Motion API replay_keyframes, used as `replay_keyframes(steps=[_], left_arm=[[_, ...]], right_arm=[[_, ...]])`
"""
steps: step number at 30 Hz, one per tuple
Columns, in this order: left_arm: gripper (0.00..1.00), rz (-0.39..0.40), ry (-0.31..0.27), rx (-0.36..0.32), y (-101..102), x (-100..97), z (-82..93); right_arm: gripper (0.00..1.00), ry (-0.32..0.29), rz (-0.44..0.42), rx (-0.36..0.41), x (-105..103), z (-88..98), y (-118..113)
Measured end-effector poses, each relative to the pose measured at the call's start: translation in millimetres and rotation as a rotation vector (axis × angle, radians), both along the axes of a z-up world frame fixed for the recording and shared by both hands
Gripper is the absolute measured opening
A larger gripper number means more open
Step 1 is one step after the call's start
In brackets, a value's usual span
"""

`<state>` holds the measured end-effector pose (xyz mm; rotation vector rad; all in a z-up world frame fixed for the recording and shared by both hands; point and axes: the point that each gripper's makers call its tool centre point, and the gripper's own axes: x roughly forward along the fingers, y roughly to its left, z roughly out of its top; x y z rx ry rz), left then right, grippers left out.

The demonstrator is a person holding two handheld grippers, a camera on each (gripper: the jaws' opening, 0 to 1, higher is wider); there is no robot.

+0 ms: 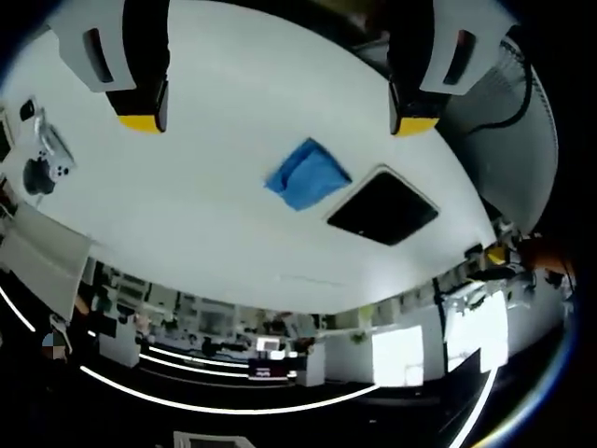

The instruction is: Wipe the mirror surface with the cleaning cloth until all visible marks leave the cleaned area.

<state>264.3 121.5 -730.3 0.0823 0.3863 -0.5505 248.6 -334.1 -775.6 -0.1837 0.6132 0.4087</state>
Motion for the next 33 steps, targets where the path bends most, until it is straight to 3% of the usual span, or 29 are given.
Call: replay_keyframes(steps=[4,7,8,9,12,13,18,21,28,31,33], left_arm=[[1.0,-0.037,0.003,0.003,-30.8,2.9,-14.3],[1.0,-0.043,0.045,-0.012,-42.1,0.4,-37.6],[1.0,-0.061,0.103,0.0,-45.7,-7.5,-50.6],[1.0,-0.065,0.098,0.016,-45.2,-8.4,-53.8],[1.0,-0.037,0.078,-0.034,-39.0,-3.9,-41.6],[1.0,-0.033,0.071,-0.018,-34.6,-2.1,-40.6],[1.0,-0.073,0.082,0.038,-39.6,-7.0,-54.1],[1.0,-0.077,0.068,0.03,-39.9,-5.1,-50.2],[1.0,0.009,0.102,-0.05,-28.0,0.7,-54.8],[1.0,0.02,0.079,-0.033,-27.5,1.7,-52.4],[1.0,0.018,0.113,-0.005,-27.2,-0.8,-57.9]], right_arm=[[1.0,-0.017,0.0,0.012,2.7,6.1,-2.6],[1.0,-0.014,0.014,0.015,3.6,5.1,-3.0],[1.0,-0.014,0.017,0.005,3.8,3.4,-5.9],[1.0,-0.01,0.016,0.003,3.3,2.0,-7.8],[1.0,0.011,-0.013,-0.001,-0.4,-4.0,-16.4],[1.0,0.015,-0.018,0.002,-1.5,-5.1,-17.8],[1.0,0.026,-0.02,0.0,1.1,-6.9,-13.6],[1.0,0.025,-0.014,-0.008,5.2,-5.3,-10.6],[1.0,0.028,-0.014,0.012,10.1,-8.3,-2.7],[1.0,0.03,-0.013,0.006,9.3,-11.3,0.3],[1.0,0.025,-0.017,0.01,9.3,-11.3,2.5]])
